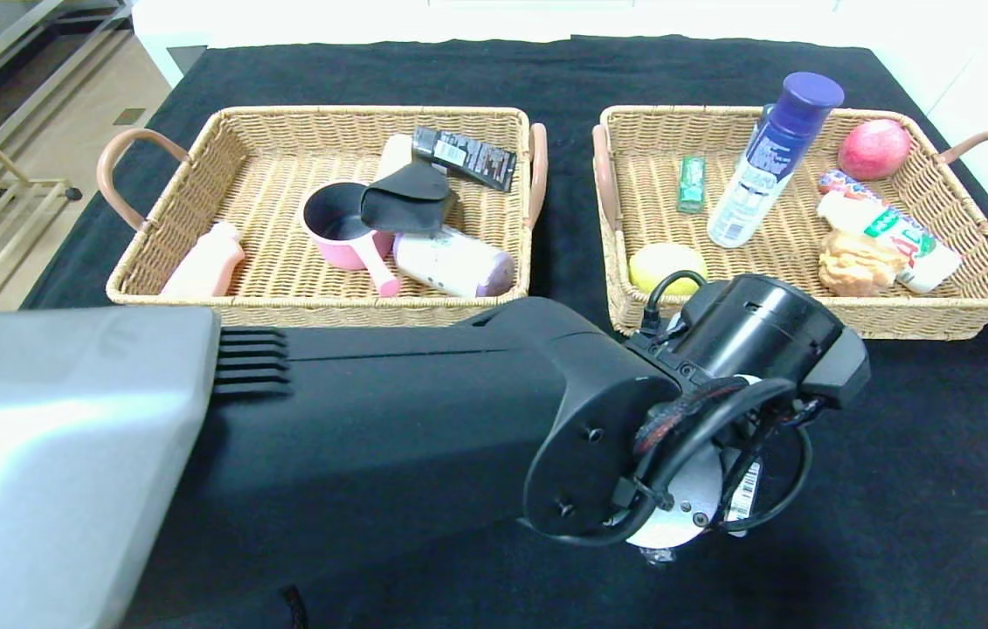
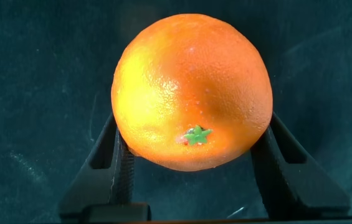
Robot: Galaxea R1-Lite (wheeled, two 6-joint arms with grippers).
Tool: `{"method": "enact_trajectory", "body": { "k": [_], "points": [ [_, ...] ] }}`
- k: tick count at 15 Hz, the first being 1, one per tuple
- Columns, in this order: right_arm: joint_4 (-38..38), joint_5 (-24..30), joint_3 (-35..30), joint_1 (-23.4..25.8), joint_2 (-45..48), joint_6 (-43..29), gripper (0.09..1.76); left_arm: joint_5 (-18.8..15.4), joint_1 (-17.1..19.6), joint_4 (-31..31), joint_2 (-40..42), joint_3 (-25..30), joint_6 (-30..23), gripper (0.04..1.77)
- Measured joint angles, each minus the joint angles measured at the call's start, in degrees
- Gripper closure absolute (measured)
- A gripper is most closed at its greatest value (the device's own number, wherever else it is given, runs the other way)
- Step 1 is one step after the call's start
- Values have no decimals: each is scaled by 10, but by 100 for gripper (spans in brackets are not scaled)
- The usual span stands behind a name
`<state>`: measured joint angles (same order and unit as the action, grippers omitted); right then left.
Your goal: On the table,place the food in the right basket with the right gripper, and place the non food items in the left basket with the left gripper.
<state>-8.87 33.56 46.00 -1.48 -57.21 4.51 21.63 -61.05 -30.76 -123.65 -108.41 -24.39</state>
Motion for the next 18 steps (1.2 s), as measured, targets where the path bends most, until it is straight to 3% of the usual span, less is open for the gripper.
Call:
{"method": "enact_trajectory", "body": {
  "k": [8,12,18],
  "points": [
    [0,0,-2,-3,-5,1,14,0,1,1,-2,1,-2,71],
    [0,0,-2,-3,-6,1,14,0,-1,-1,-3,2,-3,46],
    [-1,2,-3,-5,-1,0,14,22,-2,-4,1,5,-3,29]
  ]
}}
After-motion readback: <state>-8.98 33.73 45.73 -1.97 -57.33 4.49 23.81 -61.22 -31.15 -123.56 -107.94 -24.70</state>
